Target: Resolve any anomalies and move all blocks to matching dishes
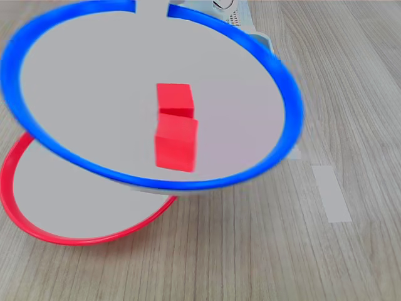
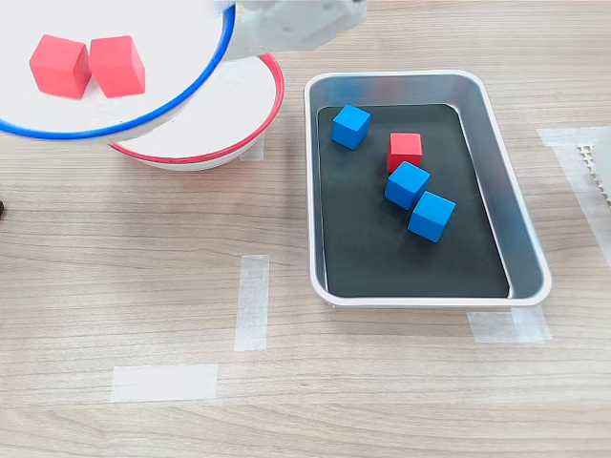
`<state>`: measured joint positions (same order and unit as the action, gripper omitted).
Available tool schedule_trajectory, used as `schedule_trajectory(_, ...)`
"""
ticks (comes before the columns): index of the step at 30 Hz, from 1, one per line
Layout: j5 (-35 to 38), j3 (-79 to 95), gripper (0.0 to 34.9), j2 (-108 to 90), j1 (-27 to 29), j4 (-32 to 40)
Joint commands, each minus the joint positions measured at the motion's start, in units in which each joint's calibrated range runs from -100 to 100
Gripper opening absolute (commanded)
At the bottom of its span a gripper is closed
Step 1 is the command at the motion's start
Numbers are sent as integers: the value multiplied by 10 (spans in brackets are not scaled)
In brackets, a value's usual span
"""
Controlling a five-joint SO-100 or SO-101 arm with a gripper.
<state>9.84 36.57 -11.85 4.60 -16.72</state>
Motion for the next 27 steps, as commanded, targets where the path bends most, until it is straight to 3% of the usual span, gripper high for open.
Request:
schedule_trajectory(1,-1,-1,0,-11,-55,6)
schedule_trajectory(12,3,36,0,62,-150,7)
schedule_trajectory(27,8,-81,0,173,-168,-70)
